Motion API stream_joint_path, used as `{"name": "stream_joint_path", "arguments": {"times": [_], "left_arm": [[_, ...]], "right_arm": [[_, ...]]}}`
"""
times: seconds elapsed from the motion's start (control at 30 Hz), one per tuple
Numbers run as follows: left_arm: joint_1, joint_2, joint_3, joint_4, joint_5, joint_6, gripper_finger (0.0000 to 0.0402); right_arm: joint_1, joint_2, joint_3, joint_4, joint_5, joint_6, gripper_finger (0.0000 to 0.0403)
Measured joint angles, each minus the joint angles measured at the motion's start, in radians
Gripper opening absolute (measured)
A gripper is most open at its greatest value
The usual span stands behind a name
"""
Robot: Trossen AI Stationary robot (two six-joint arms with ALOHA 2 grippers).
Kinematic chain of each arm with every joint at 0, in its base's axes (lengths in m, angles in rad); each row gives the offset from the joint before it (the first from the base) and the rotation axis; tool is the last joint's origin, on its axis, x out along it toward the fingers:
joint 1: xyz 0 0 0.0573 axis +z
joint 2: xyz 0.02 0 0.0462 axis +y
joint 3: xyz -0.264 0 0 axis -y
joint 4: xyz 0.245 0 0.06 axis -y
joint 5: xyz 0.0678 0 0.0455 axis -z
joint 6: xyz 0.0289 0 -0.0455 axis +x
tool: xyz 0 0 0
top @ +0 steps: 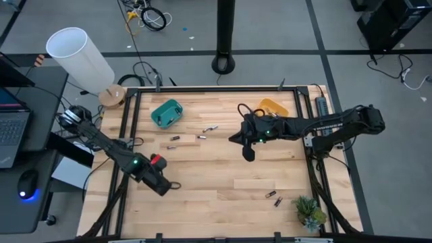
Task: Sort batteries
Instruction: Put the silver battery into the yellow bin
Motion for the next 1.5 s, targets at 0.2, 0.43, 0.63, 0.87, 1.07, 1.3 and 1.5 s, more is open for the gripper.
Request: {"name": "stream_joint_path", "arguments": {"times": [0.2, 0.43, 0.63, 0.87, 1.07, 1.3, 1.5], "left_arm": [[0.053, 0.0, 0.0, -0.055, 0.0, -0.046, 0.013], [0.043, -0.001, -0.03, -0.054, -0.027, -0.047, 0.013], [0.034, -0.03, -0.092, -0.007, -0.049, -0.063, 0.013], [0.046, -0.123, -0.129, -0.044, -0.047, -0.113, 0.013], [0.097, -0.168, -0.138, -0.088, 0.047, -0.129, 0.013], [0.11, -0.159, -0.176, 0.018, 0.033, -0.14, 0.0131], [0.111, -0.134, -0.178, 0.033, -0.015, -0.142, 0.0131]], "right_arm": [[-0.09, 0.0, 0.0, 0.026, -0.044, -0.021, 0.0032], [-0.16, 0.0, 0.049, -0.016, -0.105, -0.059, 0.0027], [-0.168, 0.0, 0.112, -0.041, -0.107, -0.088, 0.0028], [-0.18, 0.0, 0.162, -0.068, -0.106, -0.087, 0.0028], [-0.182, 0.009, 0.162, -0.059, -0.105, -0.057, 0.0025], [-0.174, 0.075, 0.161, -0.02, -0.135, -0.047, 0.0023], [-0.153, 0.137, 0.161, 0.05, -0.168, -0.038, 0.0023]]}}
